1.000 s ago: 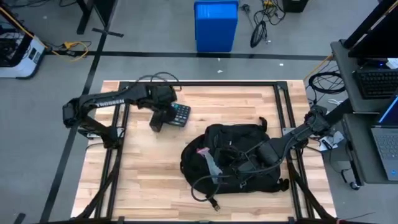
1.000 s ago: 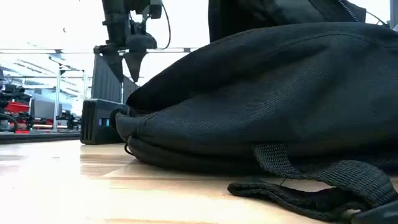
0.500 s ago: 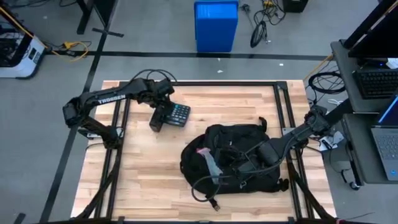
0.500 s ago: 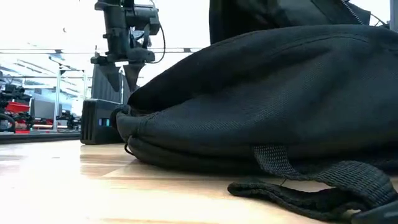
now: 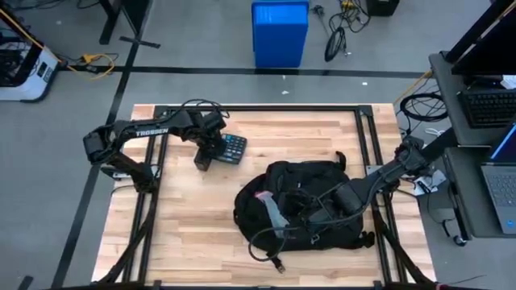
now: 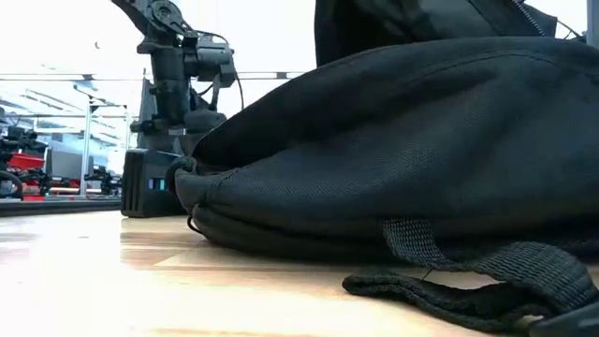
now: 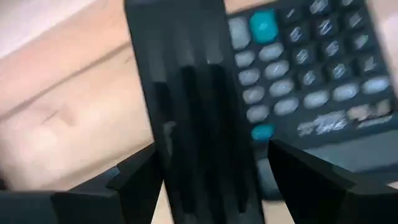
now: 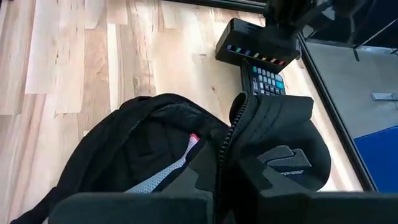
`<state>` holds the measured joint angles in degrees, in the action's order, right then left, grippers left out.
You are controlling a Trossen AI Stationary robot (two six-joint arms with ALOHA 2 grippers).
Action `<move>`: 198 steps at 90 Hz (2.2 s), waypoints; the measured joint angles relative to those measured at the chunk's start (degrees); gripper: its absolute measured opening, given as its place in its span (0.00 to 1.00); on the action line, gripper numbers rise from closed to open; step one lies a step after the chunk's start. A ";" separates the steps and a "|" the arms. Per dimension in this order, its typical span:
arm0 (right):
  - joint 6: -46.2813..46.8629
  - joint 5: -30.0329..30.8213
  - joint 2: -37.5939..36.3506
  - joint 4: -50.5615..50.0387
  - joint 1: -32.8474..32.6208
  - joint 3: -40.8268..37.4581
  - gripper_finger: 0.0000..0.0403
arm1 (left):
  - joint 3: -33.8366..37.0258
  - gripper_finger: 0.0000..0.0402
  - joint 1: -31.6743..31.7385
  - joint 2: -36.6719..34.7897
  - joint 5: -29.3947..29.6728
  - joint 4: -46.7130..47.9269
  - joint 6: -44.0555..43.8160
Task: Unpack backpack
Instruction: Put the black medicine organizer into the black backpack
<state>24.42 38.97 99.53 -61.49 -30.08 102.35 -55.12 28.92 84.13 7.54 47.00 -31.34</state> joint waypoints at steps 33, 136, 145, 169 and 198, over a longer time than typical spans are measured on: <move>0.01 -0.01 0.00 -0.02 0.12 0.00 0.01 | 5.49 0.52 0.04 -0.03 -0.90 -7.65 0.55; -0.03 -0.08 0.04 -0.53 2.02 -0.02 0.01 | -1.57 0.40 -24.82 -21.69 -7.95 -0.21 1.79; 0.06 -0.06 0.04 -0.59 2.14 -0.02 0.01 | -1.36 0.40 -31.92 -21.23 -8.00 -2.73 -0.28; 0.06 -0.08 0.07 -0.32 2.14 -0.04 0.01 | -0.06 0.40 -42.30 -13.45 -7.64 -26.62 -0.04; -0.01 -0.30 0.09 -0.17 2.27 -0.04 0.01 | -0.10 0.40 -42.19 4.86 -13.42 -36.55 0.12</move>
<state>24.40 38.68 99.61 -61.67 -27.81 102.30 -55.22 -13.27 88.99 -5.88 10.45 -31.22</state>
